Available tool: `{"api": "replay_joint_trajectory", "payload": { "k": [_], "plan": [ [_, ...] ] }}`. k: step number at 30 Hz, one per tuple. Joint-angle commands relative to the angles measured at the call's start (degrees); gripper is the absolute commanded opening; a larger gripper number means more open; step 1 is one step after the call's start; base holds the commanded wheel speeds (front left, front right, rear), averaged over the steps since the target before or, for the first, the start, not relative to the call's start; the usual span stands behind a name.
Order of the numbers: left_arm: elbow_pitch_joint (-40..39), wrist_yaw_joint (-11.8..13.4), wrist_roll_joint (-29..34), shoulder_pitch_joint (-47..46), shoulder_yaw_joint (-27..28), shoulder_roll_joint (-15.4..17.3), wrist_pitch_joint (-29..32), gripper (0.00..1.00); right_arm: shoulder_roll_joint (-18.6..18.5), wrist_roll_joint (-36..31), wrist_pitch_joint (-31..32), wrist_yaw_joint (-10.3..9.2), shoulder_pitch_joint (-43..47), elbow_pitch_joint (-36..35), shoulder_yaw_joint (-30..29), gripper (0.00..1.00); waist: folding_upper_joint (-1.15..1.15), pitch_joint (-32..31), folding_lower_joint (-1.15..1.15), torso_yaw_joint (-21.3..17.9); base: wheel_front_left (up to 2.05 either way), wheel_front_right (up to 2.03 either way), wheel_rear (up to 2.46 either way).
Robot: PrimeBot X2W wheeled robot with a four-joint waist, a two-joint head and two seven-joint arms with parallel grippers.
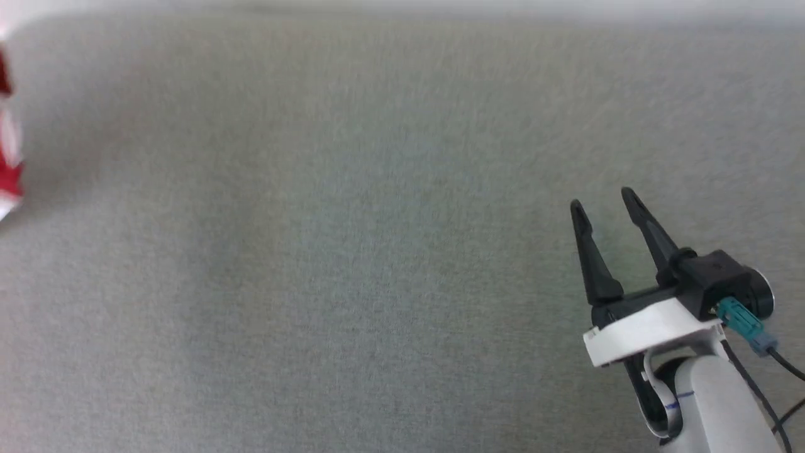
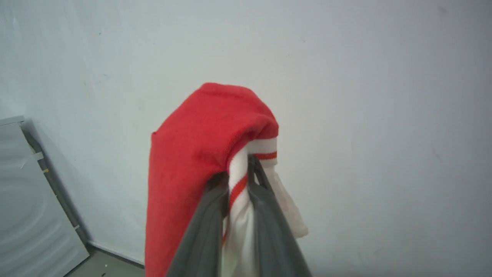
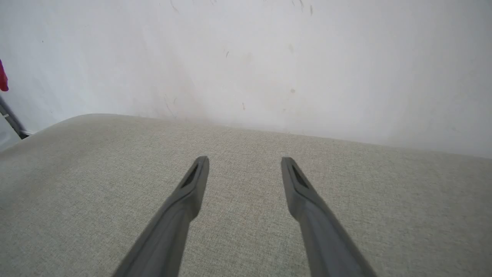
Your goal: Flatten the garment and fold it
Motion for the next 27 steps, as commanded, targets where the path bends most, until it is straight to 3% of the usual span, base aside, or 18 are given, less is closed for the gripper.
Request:
{"api": "replay_joint_trajectory", "payload": {
  "k": [1,12,16,22,27],
  "plan": [
    [-2.0,-0.8,0.0,-1.8,-1.2,-1.8,0.1,0.0,0.1,0.7,-0.4,-0.12,0.8,0.1,-0.5,1.0,0.0,-8.7,0.01,-3.5,0.0,0.0,0.0],
    [-18.5,-3.0,-4.3,-4.3,-11.7,-17.6,6.4,0.0,0.1,2.3,-0.6,-0.12,2.9,0.0,-1.2,1.0,0.0,-10.9,0.01,-9.4,0.0,0.0,0.0],
    [-20.9,-4.1,-6.2,-1.0,-15.8,-21.5,9.7,0.0,0.1,2.8,-0.7,-0.12,2.7,-0.1,-0.9,1.0,0.0,-10.6,0.01,-12.3,0.0,0.0,0.0],
    [-20.5,-5.1,-8.2,8.8,-22.5,-25.0,15.3,0.0,0.1,3.2,-0.6,-0.12,2.9,0.3,-0.6,1.0,0.0,-10.7,0.01,-15.7,0.0,0.0,0.0],
    [-13.9,-5.1,-9.2,19.1,-28.1,-25.8,21.9,0.0,0.1,3.5,-0.6,-0.12,3.5,0.7,-0.5,1.0,0.0,-11.3,0.01,-17.4,0.0,0.0,0.0]
  ]
}}
